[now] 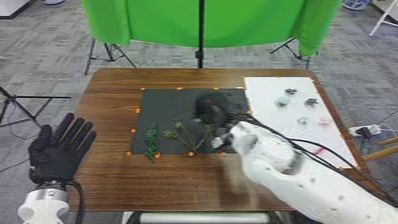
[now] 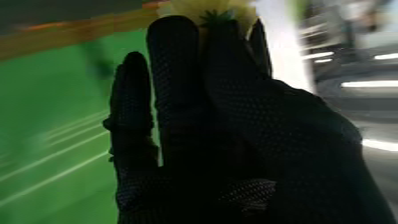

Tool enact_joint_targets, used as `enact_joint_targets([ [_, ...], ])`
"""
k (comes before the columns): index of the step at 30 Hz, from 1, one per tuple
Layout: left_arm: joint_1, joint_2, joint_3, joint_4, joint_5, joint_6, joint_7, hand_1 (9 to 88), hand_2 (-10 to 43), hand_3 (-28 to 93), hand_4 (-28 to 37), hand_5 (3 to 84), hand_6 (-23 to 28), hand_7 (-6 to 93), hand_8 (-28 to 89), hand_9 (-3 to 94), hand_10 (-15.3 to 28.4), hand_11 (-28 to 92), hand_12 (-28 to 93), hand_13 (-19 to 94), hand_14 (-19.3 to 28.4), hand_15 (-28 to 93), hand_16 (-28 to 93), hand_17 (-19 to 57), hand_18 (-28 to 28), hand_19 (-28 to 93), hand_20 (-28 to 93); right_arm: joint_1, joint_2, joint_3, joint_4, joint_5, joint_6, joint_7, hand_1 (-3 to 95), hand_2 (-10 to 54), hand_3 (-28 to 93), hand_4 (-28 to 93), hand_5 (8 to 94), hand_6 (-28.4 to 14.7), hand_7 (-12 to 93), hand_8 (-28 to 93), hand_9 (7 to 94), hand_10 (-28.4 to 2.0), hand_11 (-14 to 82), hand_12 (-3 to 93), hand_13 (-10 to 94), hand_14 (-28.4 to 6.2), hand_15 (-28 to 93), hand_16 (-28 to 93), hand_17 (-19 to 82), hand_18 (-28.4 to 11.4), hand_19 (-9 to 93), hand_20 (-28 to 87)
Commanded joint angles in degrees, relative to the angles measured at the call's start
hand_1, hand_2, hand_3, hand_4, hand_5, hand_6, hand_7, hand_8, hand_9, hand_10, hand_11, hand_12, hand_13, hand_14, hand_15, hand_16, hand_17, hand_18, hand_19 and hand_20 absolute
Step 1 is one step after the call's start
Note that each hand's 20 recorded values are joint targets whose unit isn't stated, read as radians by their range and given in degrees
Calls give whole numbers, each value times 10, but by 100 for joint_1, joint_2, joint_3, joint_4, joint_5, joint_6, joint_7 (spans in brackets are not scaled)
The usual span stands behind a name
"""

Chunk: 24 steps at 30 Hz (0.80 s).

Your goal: Arrange flowers

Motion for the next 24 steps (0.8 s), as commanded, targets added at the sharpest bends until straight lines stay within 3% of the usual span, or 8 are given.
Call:
enact_joint_targets([
  [1, -217, 193, 161, 116, -67, 154, 35, 262, 140, 745, -283, 434, 95, 40, -65, 353, 148, 157, 109, 263, 141, 231, -43, -28, 111, 211, 118, 1055, -1354, -1193, 343, -173, 111, -252, 682, -95, 674, -283, 686, -6, 374, -8, 786, -101, 93, 397, 680, -58, 429, 423, 304, -180, 731, 340],
  [2, -160, 186, 115, 52, -67, 149, 30, 262, 140, 743, -283, 434, 96, 40, -65, 354, 149, 157, 109, 265, 144, 234, -43, -29, 112, 213, 118, 1097, -1427, -1306, 342, -163, 89, -196, 681, -95, 674, -283, 684, -5, 375, -9, 785, -101, 93, 396, 679, -58, 430, 422, 304, -180, 730, 341],
  [6, -62, 328, 89, -11, -57, 185, 80, 268, 147, 730, -283, 433, 102, 37, -63, 354, 156, 155, 112, 266, 151, 243, -43, -36, 120, 232, 119, 1157, -1858, -1579, 749, 185, 63, -110, 677, -95, 667, -283, 682, -6, 377, -16, 782, -101, 92, 392, 677, -58, 430, 420, 304, -181, 725, 346],
  [12, -133, 420, 99, -2, -15, 206, 104, 274, 154, 718, -283, 426, 110, 27, -59, 349, 162, 147, 116, 263, 159, 244, -45, -44, 127, 251, 112, 1289, -2317, -1808, 1446, -31, 162, 6, 667, -95, 661, -283, 666, -5, 380, -27, 772, -98, 93, 385, 674, -58, 431, 410, 306, -183, 722, 350],
  [15, -319, 441, 176, 97, -13, 260, 45, 274, 156, 716, -283, 426, 111, 23, -57, 348, 165, 143, 117, 263, 163, 243, -45, -48, 130, 258, 109, 1155, -2475, -1604, 1730, -222, 32, -37, 665, -95, 660, -283, 658, -3, 383, -34, 766, -96, 93, 380, 670, -55, 430, 407, 306, -182, 719, 350],
  [24, -222, 405, 166, 45, -27, 167, 92, 273, 160, 720, -281, 422, 111, 16, -56, 342, 169, 130, 113, 258, 171, 227, -47, -56, 137, 273, 100, 1078, -2481, -1565, 1713, -430, -297, 661, 663, -95, 651, -283, 648, -7, 316, -56, 743, -96, 83, 352, 656, -50, 426, 395, 303, -182, 717, 342],
])
